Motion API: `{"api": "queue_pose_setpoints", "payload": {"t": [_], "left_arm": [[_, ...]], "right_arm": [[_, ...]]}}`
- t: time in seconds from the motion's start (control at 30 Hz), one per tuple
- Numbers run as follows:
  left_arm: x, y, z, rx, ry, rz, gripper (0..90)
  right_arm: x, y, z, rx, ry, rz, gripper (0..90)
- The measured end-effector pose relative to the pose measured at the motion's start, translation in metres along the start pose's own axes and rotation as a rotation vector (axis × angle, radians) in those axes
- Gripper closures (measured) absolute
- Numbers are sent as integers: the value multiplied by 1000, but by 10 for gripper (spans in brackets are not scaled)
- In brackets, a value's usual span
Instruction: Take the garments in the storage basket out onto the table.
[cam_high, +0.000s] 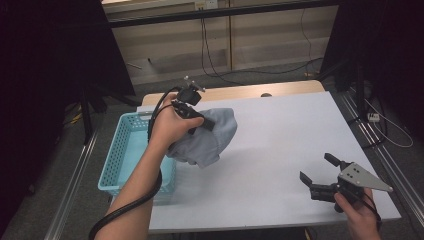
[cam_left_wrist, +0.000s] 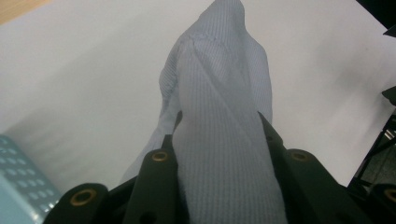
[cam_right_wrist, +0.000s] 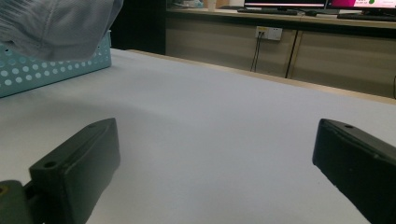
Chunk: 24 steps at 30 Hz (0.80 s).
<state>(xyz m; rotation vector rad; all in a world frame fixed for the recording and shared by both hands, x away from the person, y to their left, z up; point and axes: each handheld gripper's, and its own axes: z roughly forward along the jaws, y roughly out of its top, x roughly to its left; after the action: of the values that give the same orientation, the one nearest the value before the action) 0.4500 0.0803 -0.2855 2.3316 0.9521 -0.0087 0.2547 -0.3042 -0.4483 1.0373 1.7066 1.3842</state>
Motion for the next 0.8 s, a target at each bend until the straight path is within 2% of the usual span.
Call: {"api": "queue_pose_setpoints", "payload": {"t": [0.07, 0.2, 0.27, 0.3, 0.8], "left_arm": [[-1, 0, 3, 1, -6, 7, 688], [-5, -3, 17, -4, -46, 8, 684], [-6, -3, 20, -3, -47, 13, 682], [-9, -3, 24, 0, -48, 31, 682], [-16, -8, 52, -6, -77, 55, 669]], "right_arm": [[0, 0, 0, 0, 0, 0, 4], [0, 1, 0, 1, 2, 0, 4], [0, 0, 0, 3, 1, -4, 4], [1, 0, 0, 3, 1, -5, 5], [2, 0, 1, 11, 18, -23, 4]]}}
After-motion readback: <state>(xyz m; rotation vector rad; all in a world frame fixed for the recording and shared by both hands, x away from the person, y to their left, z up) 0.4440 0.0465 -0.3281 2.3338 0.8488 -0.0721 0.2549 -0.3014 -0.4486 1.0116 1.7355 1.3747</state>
